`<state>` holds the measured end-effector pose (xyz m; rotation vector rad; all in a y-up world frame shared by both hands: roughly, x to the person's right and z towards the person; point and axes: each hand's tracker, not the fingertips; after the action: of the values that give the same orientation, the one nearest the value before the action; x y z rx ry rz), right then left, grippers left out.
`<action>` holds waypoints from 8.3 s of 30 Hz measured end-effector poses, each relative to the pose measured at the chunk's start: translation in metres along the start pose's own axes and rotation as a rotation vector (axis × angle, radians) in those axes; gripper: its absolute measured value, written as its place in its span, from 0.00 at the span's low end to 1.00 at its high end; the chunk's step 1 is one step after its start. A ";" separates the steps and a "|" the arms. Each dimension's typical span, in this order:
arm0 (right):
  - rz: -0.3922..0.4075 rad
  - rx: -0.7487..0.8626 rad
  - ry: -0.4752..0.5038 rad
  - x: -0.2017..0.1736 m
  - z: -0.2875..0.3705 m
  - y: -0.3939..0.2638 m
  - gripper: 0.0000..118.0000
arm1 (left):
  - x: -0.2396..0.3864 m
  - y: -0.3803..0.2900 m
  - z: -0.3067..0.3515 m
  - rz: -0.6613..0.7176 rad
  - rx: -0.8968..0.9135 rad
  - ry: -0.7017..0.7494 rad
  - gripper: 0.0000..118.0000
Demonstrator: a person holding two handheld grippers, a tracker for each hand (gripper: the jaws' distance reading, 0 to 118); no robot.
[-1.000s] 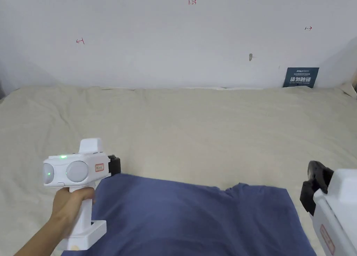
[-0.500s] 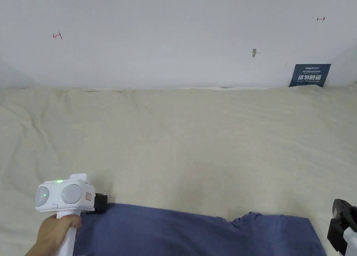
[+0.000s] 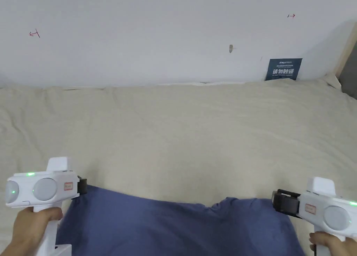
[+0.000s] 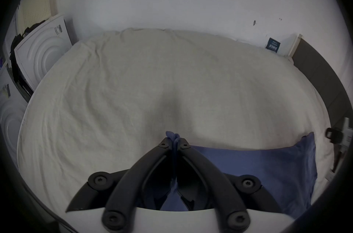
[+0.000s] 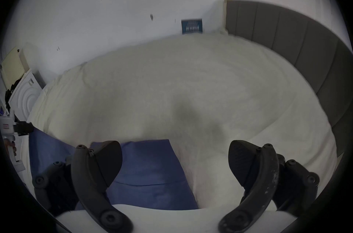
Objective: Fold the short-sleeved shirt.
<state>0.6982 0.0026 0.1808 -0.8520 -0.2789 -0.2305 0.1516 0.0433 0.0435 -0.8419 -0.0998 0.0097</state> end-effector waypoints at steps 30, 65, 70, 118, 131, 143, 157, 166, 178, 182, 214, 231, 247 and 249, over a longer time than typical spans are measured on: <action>0.258 0.537 0.079 -0.075 0.234 0.111 0.04 | -0.044 0.081 0.209 0.121 0.375 0.049 0.03; 0.120 0.612 0.223 -0.087 0.162 0.159 0.04 | -0.044 0.126 0.147 0.092 0.459 0.104 0.03; 0.083 0.488 0.234 -0.071 0.133 0.093 0.04 | -0.059 0.054 0.125 0.106 0.362 0.078 0.03; 0.121 0.169 0.103 -0.020 0.233 -0.214 0.89 | -0.046 -0.252 0.266 0.182 0.159 0.091 0.98; 0.222 0.685 0.068 -0.093 0.351 -0.146 0.86 | 0.012 -0.185 0.345 0.007 0.693 0.123 0.88; 0.255 0.761 0.042 -0.100 0.363 -0.152 0.01 | 0.038 -0.197 0.348 -0.044 0.725 0.081 0.00; 0.244 0.709 0.063 -0.095 0.353 -0.157 0.01 | -0.040 -0.233 0.296 0.041 0.361 0.056 0.00; 0.239 0.660 0.066 -0.093 0.341 -0.162 0.01 | -0.083 -0.289 0.255 0.118 0.001 0.123 0.99; 0.263 0.583 0.059 -0.096 0.320 -0.166 0.01 | -0.078 -0.333 0.220 0.157 -0.147 0.125 0.41; 0.258 0.552 0.049 -0.090 0.315 -0.171 0.02 | -0.067 -0.326 0.226 0.184 -0.129 0.086 0.06; 0.113 0.046 0.095 -0.013 0.216 -0.259 0.05 | -0.080 -0.293 0.233 0.187 -0.001 0.053 0.05; 0.112 0.158 0.059 -0.052 0.153 -0.121 0.05 | -0.059 -0.168 0.162 0.109 0.034 0.101 0.05; 0.134 -0.085 -0.015 -0.069 0.034 -0.109 0.08 | -0.052 -0.142 0.068 0.057 -0.187 0.143 0.12; 0.134 -0.076 -0.023 -0.073 0.045 -0.108 0.29 | -0.058 -0.138 0.069 0.069 -0.192 0.169 0.54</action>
<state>0.5896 -0.0255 0.2607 -0.9451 -0.2349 -0.1067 0.0837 0.0004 0.1869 -1.0337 0.0890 -0.0064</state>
